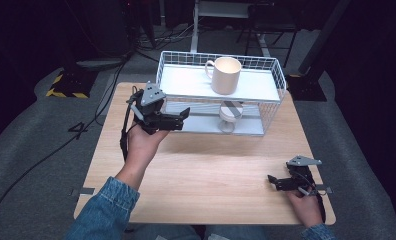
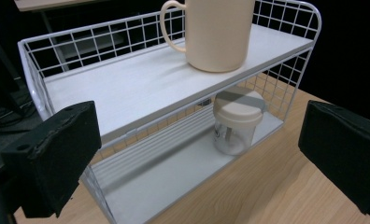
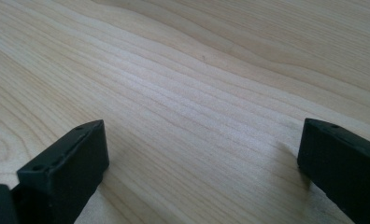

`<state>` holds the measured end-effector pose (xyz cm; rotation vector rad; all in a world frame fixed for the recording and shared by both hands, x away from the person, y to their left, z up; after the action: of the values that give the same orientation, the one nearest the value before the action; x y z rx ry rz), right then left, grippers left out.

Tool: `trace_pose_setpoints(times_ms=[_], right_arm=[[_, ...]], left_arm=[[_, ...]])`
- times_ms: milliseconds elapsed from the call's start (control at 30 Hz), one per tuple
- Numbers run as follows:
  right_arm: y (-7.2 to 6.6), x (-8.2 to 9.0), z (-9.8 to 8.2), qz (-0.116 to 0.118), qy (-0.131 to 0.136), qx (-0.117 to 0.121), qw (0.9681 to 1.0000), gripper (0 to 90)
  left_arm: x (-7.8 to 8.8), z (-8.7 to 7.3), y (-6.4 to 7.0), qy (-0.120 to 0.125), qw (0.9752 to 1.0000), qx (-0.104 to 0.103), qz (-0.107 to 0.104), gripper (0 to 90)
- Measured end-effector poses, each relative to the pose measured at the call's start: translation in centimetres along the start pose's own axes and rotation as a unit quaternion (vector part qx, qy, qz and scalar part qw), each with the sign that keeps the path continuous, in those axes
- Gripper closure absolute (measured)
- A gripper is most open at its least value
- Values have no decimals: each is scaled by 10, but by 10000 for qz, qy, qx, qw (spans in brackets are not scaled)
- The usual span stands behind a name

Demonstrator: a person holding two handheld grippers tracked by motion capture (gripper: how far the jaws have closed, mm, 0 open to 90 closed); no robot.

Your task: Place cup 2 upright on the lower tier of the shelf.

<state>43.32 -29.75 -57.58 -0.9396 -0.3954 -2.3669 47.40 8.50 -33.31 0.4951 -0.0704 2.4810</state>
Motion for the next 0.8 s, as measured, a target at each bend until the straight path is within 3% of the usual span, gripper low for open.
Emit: trace_pose_setpoints(times_ms=[367, 533, 800], right_arm=[[0, 0, 0, 1, 0, 1, 10000, 21], [0, 0, 0, 0, 0, 1, 10000, 21], [0, 0, 0, 0, 1, 0, 10000, 21]], left_arm=[[13, -37, -2, -234, 9997, -25, -3, 0], [16, -56, -3, -397, 9992, 45, -31, 0], [19, -88, -13, -661, 9976, 166, 102, 0]])
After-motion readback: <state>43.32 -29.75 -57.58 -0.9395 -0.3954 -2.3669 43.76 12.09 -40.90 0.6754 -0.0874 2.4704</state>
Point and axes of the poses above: each handheld gripper's, and its own axes: x roughly backward along the jaws, z roughly out of its top, y roughly to its right, the point moved 10 cm from there along -x, roughly forward along the jaws, and after that the axes turned 5 degrees about x, right-handed, at the moved point
